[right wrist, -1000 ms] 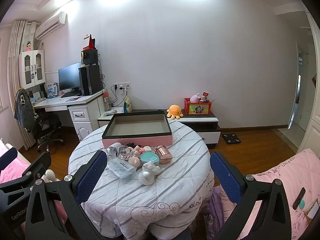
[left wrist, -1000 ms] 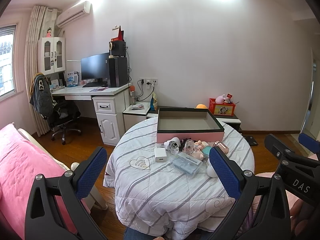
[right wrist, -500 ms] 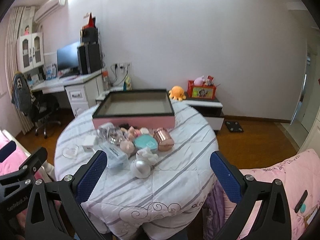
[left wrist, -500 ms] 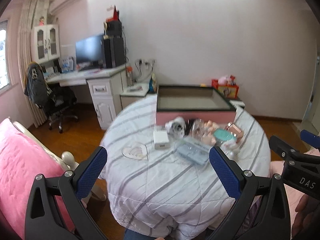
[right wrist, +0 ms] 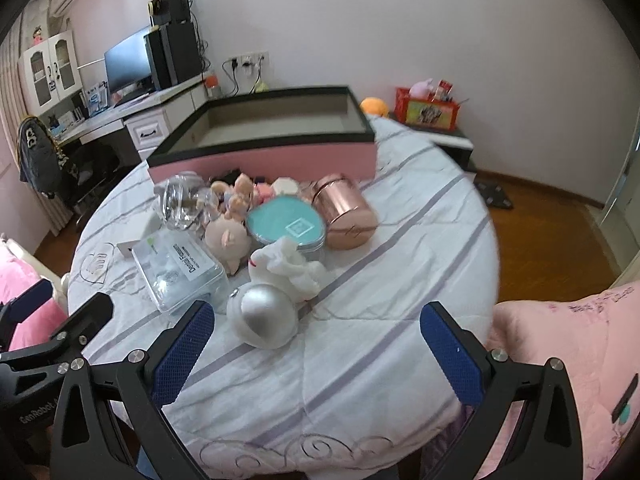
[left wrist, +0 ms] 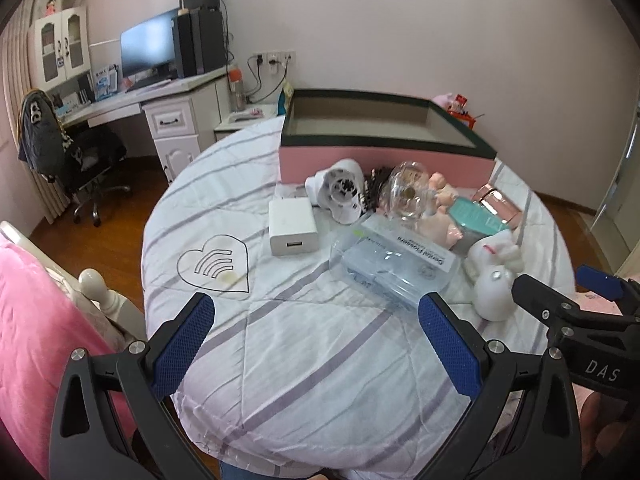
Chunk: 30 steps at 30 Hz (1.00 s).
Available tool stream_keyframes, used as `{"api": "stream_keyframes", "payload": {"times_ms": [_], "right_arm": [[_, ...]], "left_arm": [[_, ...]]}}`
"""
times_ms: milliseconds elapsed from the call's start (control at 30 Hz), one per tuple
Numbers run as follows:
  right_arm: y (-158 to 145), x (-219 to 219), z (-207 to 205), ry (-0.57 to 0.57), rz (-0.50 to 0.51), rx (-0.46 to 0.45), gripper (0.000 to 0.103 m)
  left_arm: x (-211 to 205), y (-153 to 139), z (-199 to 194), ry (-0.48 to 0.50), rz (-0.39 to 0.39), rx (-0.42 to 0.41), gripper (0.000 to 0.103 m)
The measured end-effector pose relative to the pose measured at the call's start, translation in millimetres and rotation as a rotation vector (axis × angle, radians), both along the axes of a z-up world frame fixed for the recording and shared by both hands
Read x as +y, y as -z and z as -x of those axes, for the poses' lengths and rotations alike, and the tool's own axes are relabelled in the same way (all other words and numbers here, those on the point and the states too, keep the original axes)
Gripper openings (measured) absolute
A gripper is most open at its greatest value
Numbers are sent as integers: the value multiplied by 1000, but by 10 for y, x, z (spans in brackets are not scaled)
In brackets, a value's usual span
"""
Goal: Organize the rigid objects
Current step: 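Grasp the white charger with the left tool while the right tool grasps the white rabbit figure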
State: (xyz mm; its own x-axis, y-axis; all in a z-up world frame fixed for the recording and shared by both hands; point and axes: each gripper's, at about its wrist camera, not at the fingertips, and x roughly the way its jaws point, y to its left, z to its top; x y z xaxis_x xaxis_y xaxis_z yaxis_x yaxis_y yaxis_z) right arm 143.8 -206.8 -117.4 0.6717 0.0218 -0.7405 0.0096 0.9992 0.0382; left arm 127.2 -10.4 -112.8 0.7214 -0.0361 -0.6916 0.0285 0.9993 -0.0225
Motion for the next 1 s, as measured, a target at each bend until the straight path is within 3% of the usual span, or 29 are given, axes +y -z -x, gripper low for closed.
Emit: {"api": "stream_keyframes", "payload": {"times_ms": [367, 767, 1000], "right_arm": [[256, 107, -271, -17, 15, 64, 102], [410, 165, -410, -14, 40, 86, 82], [410, 233, -544, -33, 75, 91, 67]], "left_arm": [[238, 147, -365, -42, 44, 41, 103], [371, 227, -897, -88, 24, 64, 103], [369, 408, -1202, -71, -17, 147, 103]]}}
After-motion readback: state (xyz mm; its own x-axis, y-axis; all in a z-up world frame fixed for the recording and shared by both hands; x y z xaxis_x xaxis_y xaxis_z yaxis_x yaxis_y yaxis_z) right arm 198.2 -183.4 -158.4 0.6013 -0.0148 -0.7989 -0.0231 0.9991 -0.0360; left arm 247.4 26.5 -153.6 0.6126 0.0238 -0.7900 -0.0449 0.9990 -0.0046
